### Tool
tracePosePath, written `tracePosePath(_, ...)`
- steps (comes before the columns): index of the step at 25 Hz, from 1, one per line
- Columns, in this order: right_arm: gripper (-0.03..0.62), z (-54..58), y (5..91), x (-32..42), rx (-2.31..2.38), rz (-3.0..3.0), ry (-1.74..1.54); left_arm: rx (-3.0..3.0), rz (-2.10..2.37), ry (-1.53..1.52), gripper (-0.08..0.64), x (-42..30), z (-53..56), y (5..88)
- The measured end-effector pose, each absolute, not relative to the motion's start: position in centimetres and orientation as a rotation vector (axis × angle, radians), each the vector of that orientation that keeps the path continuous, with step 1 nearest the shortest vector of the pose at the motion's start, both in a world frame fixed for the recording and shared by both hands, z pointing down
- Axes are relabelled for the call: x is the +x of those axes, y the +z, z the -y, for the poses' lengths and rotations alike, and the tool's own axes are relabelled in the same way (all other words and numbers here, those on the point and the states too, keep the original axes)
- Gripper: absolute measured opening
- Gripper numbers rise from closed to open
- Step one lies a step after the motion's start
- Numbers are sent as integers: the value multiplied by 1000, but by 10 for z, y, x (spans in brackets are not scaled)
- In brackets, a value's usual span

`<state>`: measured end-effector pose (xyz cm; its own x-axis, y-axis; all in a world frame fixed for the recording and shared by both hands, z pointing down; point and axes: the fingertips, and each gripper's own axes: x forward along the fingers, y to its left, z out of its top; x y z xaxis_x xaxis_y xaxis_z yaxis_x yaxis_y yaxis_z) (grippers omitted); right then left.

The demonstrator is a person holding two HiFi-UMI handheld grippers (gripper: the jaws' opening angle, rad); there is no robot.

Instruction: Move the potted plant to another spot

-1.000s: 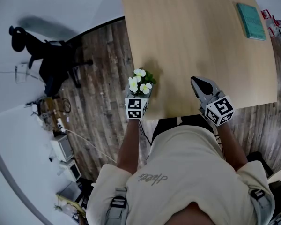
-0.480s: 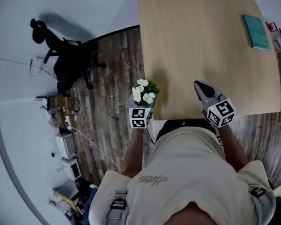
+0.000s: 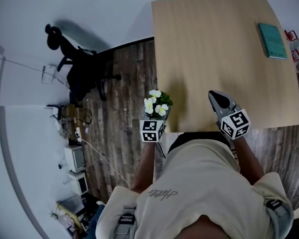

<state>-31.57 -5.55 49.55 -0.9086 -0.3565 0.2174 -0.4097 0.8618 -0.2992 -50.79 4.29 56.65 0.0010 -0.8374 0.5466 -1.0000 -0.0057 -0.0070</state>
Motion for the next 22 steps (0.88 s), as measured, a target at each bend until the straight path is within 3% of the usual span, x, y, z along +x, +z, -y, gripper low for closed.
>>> tracePosePath(6, 3, 64, 495, -301, 650, 2884, 348, 1947, 1879, 601, 365, -492, -27, 556)
tracePosePath(22, 3, 62, 500, -215, 1004, 2780, 399, 2230, 1626, 617, 365, -417, 30, 546)
